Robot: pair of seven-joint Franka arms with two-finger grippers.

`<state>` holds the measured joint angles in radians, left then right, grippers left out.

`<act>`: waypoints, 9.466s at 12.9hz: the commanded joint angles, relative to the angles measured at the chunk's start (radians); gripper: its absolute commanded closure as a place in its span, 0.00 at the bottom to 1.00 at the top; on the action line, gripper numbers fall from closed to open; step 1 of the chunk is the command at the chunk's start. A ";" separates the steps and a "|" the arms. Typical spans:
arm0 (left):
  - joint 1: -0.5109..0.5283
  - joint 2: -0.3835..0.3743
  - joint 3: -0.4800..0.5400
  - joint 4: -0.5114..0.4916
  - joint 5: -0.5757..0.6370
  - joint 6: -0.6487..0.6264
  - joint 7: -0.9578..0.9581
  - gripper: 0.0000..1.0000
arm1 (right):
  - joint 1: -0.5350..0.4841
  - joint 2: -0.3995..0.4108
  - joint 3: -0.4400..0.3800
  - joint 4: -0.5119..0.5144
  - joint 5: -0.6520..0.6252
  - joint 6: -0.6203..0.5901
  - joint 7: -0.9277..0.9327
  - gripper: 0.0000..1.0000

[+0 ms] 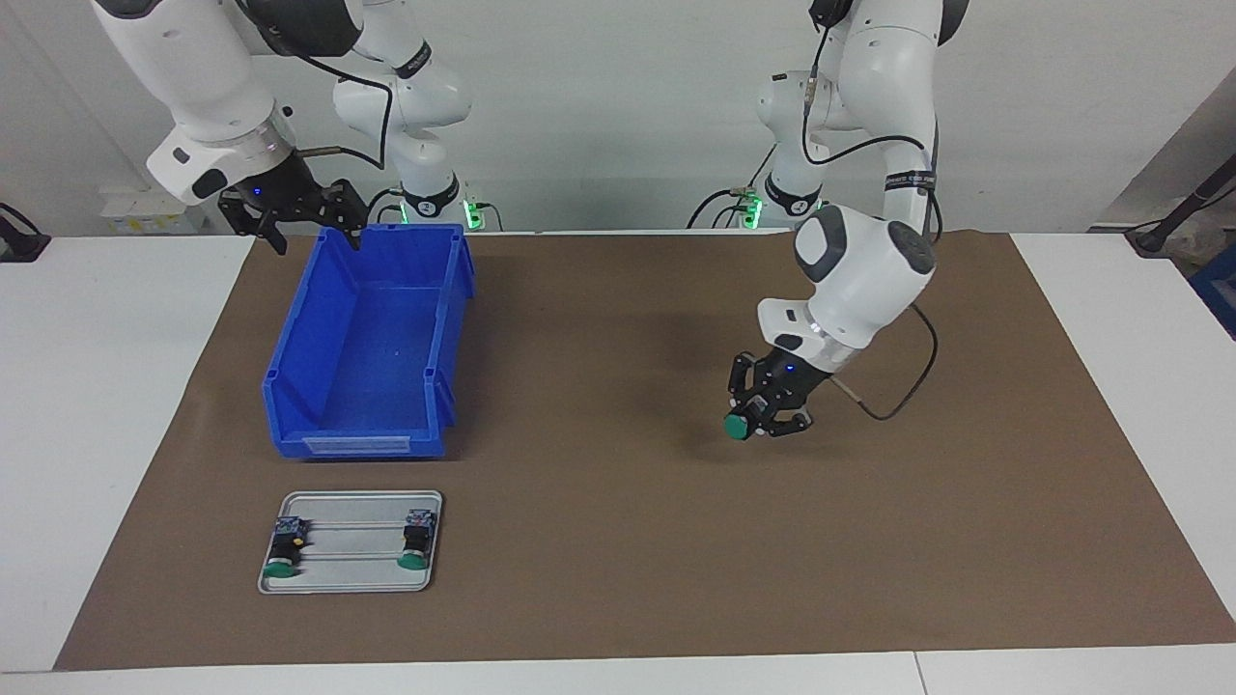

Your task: Place and press button with both arms

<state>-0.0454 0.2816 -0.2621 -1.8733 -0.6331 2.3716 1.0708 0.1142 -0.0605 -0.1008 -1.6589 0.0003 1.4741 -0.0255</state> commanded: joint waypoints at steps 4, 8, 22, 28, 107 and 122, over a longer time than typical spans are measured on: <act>0.061 -0.150 -0.014 -0.260 -0.682 0.050 0.600 1.00 | -0.008 -0.033 0.016 -0.042 -0.008 0.028 0.007 0.00; 0.039 -0.213 -0.017 -0.386 -1.081 0.071 0.969 1.00 | -0.031 -0.009 0.016 -0.041 -0.005 0.159 0.027 0.03; 0.001 -0.148 -0.014 -0.708 -1.755 -0.361 1.859 1.00 | -0.013 -0.018 0.012 0.050 0.000 0.026 0.021 0.00; -0.007 -0.141 -0.012 -0.711 -1.752 -0.289 1.868 1.00 | -0.016 -0.018 0.013 0.050 -0.002 0.028 0.022 0.00; -0.125 -0.216 -0.020 -0.158 0.484 -0.086 -0.941 1.00 | -0.016 -0.021 0.012 0.034 0.000 0.095 0.024 0.00; -0.223 -0.047 -0.019 -0.138 0.590 -0.041 -1.081 1.00 | -0.015 -0.027 0.013 0.034 0.000 0.092 0.024 0.00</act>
<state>-0.2415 0.1983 -0.2929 -2.0199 -0.0655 2.3106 0.0180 0.1006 -0.0709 -0.0898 -1.6114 0.0008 1.5718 -0.0130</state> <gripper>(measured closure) 0.991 0.000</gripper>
